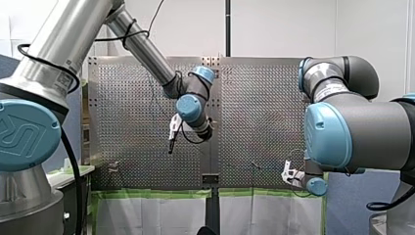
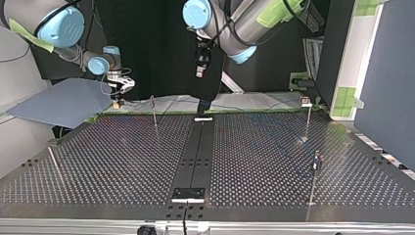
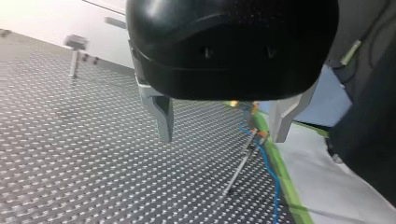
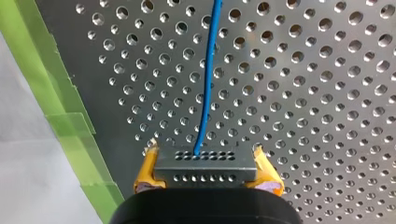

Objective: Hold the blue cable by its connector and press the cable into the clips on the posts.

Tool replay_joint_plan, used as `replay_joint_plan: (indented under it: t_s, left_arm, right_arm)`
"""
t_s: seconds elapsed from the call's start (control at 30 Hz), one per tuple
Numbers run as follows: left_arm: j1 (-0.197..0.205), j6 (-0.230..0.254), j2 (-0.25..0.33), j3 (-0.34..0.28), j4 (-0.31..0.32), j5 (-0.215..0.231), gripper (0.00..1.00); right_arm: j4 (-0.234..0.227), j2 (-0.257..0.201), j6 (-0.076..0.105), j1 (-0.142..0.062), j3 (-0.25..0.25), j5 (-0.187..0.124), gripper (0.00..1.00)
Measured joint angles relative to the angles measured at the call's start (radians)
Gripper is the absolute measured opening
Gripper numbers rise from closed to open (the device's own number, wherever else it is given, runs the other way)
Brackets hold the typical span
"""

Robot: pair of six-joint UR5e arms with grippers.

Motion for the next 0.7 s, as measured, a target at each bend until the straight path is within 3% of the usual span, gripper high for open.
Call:
replay_joint_plan:
  t_s: [0.23, 0.43, 0.53, 0.7]
  left_arm:
    - [0.008, -0.012, 0.058, -0.058, 0.057, -0.001, 1.00]
    - [0.015, -0.008, 0.105, -0.105, 0.104, -0.002, 1.00]
    - [0.018, -0.006, 0.129, -0.129, 0.129, -0.002, 1.00]
    - [0.023, -0.002, 0.170, -0.170, 0.170, -0.001, 1.00]
  right_arm:
    - [0.002, 0.000, -0.001, 0.002, -0.001, -0.002, 0.00]
    - [0.024, -0.023, 0.001, 0.006, -0.002, -0.023, 0.00]
    - [0.041, -0.042, 0.011, 0.010, -0.002, -0.028, 0.00]
    - [0.069, -0.084, 0.049, 0.020, -0.002, -0.026, 0.00]
